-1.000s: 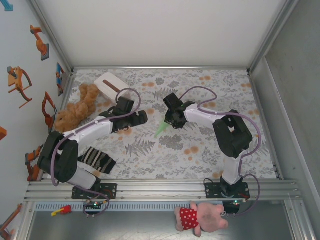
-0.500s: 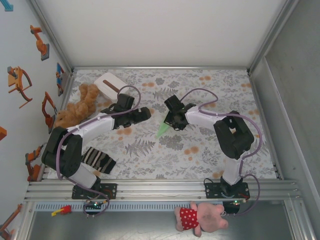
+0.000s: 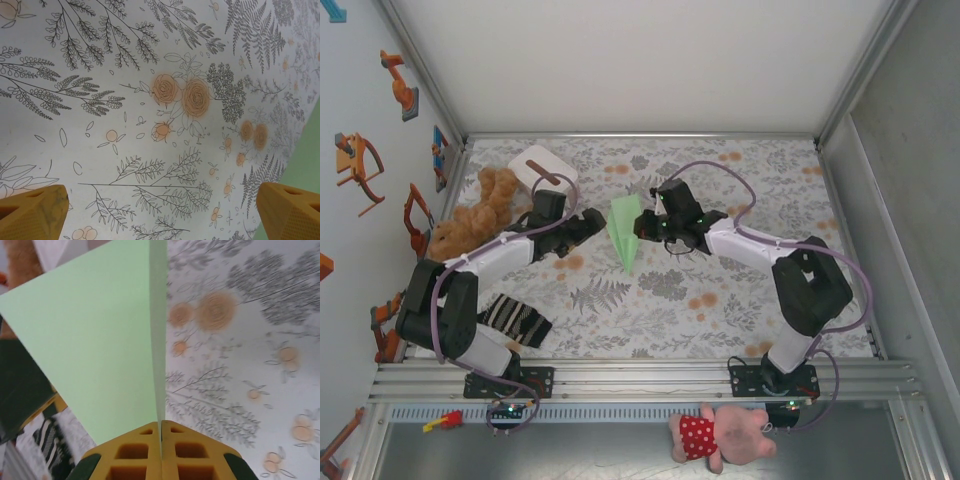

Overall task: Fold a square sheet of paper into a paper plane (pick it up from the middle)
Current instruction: Turn over a paper plane at the center of the table.

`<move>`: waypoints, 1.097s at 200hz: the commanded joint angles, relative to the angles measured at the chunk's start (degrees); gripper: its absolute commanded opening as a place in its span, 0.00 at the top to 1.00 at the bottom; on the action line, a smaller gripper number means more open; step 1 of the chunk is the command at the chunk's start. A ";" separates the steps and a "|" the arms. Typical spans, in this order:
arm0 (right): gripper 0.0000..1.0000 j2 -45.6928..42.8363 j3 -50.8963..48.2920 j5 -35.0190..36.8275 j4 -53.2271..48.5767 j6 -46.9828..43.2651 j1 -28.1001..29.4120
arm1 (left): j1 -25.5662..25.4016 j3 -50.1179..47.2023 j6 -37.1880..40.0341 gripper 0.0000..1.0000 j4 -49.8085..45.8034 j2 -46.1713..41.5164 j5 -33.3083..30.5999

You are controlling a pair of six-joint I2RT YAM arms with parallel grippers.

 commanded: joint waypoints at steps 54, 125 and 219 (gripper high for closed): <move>1.00 7.91 -7.02 -14.52 16.98 0.62 -2.34 | -0.40 -5.99 -2.81 0.00 1.02 -6.23 -3.97; 0.96 11.03 -10.36 -13.38 18.40 2.17 -7.12 | -5.62 -4.64 -1.89 0.16 2.07 0.00 -1.87; 0.96 12.47 -10.86 -13.29 18.11 2.48 -8.88 | -8.19 4.40 0.98 0.50 4.99 10.50 6.72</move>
